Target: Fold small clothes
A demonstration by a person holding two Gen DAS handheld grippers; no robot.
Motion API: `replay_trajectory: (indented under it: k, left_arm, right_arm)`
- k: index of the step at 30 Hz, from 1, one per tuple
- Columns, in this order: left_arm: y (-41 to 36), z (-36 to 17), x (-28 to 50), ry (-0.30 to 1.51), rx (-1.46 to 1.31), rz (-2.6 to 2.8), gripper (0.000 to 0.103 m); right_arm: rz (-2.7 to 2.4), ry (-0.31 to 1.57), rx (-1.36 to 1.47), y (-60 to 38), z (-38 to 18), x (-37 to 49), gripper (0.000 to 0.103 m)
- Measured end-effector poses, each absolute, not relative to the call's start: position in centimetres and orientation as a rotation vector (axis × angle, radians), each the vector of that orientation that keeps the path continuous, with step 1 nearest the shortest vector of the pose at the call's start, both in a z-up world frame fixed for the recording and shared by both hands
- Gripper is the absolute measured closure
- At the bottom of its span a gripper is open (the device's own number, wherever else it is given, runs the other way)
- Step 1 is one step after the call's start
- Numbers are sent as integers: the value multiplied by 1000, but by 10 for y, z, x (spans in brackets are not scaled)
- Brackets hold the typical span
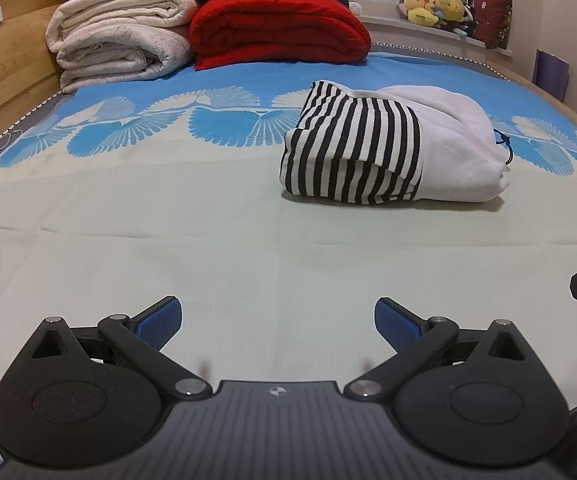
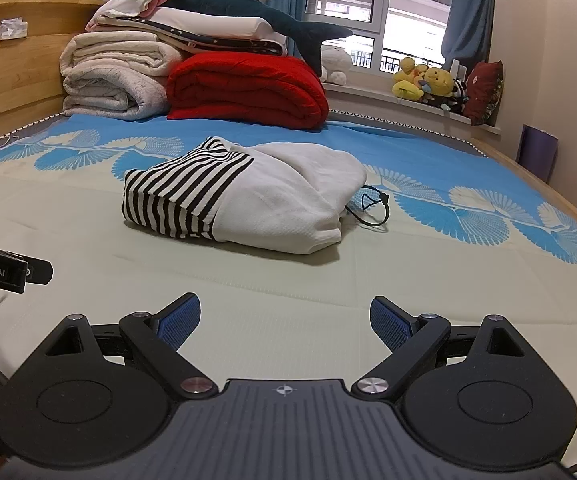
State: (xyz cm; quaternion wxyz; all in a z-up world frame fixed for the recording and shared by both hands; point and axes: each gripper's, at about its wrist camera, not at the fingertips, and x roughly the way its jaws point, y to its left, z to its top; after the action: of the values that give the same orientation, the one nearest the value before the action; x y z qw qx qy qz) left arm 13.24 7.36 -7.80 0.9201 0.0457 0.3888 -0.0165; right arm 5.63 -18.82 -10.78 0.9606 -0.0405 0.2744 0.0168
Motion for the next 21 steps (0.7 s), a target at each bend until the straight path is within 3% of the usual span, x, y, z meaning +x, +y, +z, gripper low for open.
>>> replay_trajectory:
  k: [21]
  left_arm:
    - [74, -78, 132, 797, 93, -26, 0]
  right_arm:
    - [38, 555, -90, -188, -108, 55, 10]
